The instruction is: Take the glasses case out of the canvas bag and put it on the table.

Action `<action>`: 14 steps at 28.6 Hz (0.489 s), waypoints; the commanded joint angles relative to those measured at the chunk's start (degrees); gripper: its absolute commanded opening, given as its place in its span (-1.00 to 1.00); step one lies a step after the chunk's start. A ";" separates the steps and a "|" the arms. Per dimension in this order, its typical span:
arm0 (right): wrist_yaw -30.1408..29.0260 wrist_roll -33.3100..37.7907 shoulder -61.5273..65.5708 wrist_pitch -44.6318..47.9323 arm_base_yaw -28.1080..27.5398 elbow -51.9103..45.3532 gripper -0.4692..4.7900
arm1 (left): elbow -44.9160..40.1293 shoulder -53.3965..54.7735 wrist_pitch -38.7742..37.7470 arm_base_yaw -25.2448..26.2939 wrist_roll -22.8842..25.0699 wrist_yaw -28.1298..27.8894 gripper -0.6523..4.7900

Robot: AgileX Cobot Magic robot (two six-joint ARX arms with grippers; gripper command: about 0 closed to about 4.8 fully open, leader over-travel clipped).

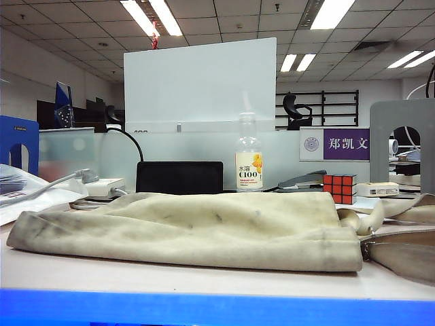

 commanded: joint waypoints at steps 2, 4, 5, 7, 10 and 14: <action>0.04 1.42 -0.15 0.26 0.04 -0.09 -0.82 | 0.02 -0.07 -1.03 0.07 0.07 0.20 -0.78; 0.04 1.42 -0.15 0.07 0.04 -0.09 -0.82 | 0.02 -0.07 -1.55 0.07 0.04 0.09 -0.78; 0.04 1.42 -0.15 0.04 0.04 -0.09 -0.82 | 0.02 -0.07 -1.73 0.07 0.07 0.09 -0.78; 0.04 1.40 -0.15 0.04 0.04 -0.09 -0.82 | 0.02 -0.07 -1.79 0.07 0.07 0.07 -0.78; 0.04 1.44 -0.15 -0.07 0.04 -0.09 -0.82 | 0.02 -0.07 -1.77 0.07 0.04 0.09 -0.78; 0.02 6.10 -0.15 0.13 0.04 0.09 -0.82 | 0.02 -0.07 -1.38 0.00 -1.97 2.60 -0.78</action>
